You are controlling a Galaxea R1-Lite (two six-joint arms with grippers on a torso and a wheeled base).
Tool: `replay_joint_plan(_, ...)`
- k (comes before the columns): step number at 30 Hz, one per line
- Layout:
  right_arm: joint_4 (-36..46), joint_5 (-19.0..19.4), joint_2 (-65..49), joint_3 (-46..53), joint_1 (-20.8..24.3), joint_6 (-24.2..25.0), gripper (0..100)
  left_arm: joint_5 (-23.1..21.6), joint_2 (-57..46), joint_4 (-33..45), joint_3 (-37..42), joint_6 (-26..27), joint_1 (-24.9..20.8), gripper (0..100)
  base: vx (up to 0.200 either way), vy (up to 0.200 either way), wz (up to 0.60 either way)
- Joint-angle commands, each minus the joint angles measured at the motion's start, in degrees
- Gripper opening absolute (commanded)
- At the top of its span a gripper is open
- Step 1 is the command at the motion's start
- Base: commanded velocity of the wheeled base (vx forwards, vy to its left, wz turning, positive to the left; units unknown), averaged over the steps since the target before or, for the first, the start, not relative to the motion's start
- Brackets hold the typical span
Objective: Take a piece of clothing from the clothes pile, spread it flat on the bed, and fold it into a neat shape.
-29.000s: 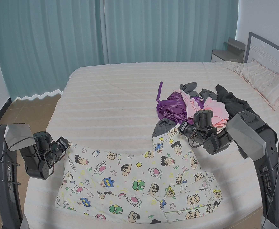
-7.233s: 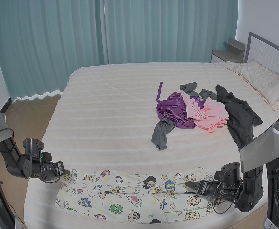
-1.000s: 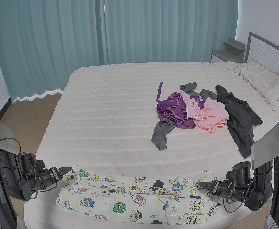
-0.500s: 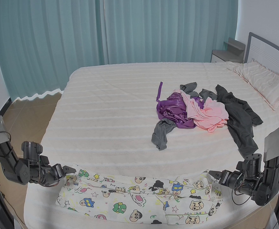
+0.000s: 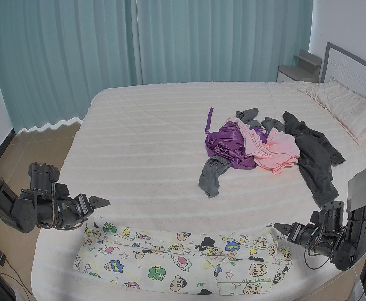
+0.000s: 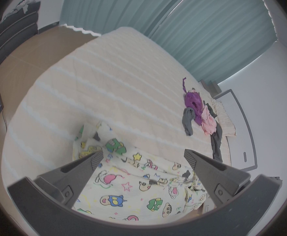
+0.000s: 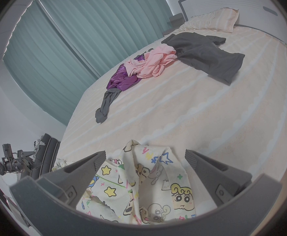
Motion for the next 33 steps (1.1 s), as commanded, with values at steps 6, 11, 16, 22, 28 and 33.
replay_joint_plan(6, -0.96, 0.09, 0.36, 0.02, 1.31, 0.18, 100, 1.57, 8.50, -1.10, 2.98, -3.85, -1.79, 100, 0.000, 0.000, 0.00)
replay_joint_plan(11, -0.96, 0.00, 0.71, 0.10, 1.66, 0.27, 100, 5.00, 11.84, -6.20, 4.04, -3.85, -3.98, 100, 0.000, 0.000, 0.00)
replay_joint_plan(16, -0.96, 0.00, 1.50, 0.02, 1.93, 0.27, 100, 9.30, 16.23, -10.77, 3.60, -4.11, -6.53, 100, 0.000, 0.000, 0.00)
replay_joint_plan(22, -0.96, 0.00, 1.50, 0.10, 2.28, 0.27, 100, 10.36, 19.83, -14.64, 3.51, -3.94, -7.06, 100, 0.000, 0.000, 0.00)
replay_joint_plan(28, -0.96, 0.00, 1.68, 0.45, 2.89, 0.27, 100, 14.40, 22.03, -16.83, 3.07, -3.85, -7.15, 100, 0.000, 0.000, 0.00)
replay_joint_plan(33, -0.96, 0.00, 1.59, 0.45, 2.98, 0.27, 100, 15.55, 22.82, -17.80, 2.90, -3.94, -7.15, 100, 0.000, 0.000, 0.00)
